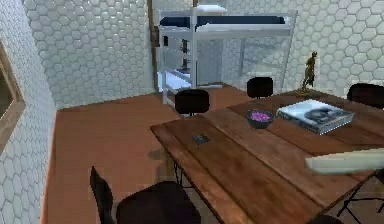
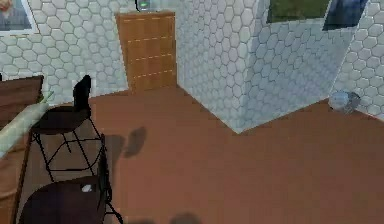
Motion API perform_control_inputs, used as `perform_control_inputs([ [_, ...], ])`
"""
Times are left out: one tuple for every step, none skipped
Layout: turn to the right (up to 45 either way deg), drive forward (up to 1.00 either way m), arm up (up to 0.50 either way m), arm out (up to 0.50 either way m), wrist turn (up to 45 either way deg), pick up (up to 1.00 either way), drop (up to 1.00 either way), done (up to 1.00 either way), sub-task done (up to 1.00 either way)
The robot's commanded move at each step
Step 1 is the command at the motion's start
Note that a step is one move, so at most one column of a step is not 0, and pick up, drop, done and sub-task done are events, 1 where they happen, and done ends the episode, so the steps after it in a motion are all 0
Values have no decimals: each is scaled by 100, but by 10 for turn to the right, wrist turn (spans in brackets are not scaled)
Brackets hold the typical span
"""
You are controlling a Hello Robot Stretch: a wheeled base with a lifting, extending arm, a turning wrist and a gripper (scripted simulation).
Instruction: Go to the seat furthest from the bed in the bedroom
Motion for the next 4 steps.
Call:
perform_control_inputs([
  [450, 0, 0, 0, 0, 0, 0, 0, 0],
  [-450, 0, 0, 0, 0, 0, 0, 0, 0],
  [-420, 0, 0, 0, 0, 0, 0, 0, 0],
  [0, 20, 0, 0, 0, 0, 0, 0, 0],
])
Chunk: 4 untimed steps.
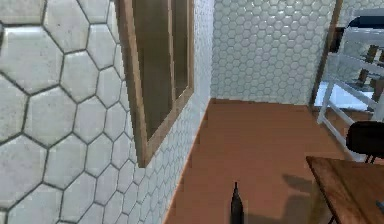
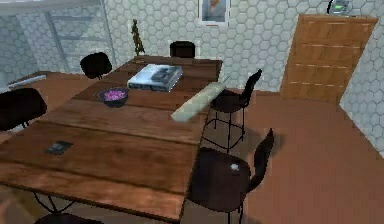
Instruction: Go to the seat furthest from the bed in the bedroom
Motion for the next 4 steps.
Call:
perform_control_inputs([
  [450, 0, 0, 0, 0, 0, 0, 0, 0],
  [450, 0, 0, 0, 0, 0, 0, 0, 0],
  [450, 0, 0, 0, 0, 0, 0, 0, 0],
  [390, 0, 0, 0, 0, 0, 0, 0, 0],
])
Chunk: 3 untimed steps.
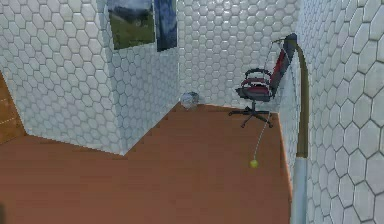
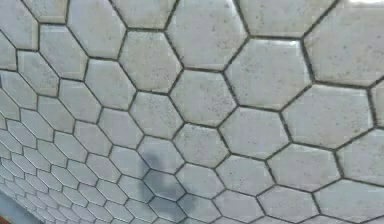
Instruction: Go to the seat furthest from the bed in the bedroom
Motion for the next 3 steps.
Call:
perform_control_inputs([
  [0, 25, 0, 0, 0, 0, 0, 0, 0],
  [-240, 0, 0, 0, 0, 0, 0, 0, 0],
  [0, 75, 0, 0, 0, 0, 0, 0, 0],
])
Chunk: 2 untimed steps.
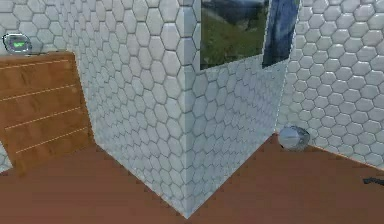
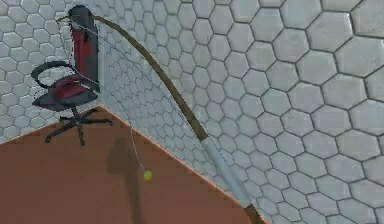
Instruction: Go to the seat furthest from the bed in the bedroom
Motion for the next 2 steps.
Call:
perform_control_inputs([
  [-450, 0, 0, 0, 0, 0, 0, 0, 0],
  [-60, 0, 0, 0, 0, 0, 0, 0, 0],
])
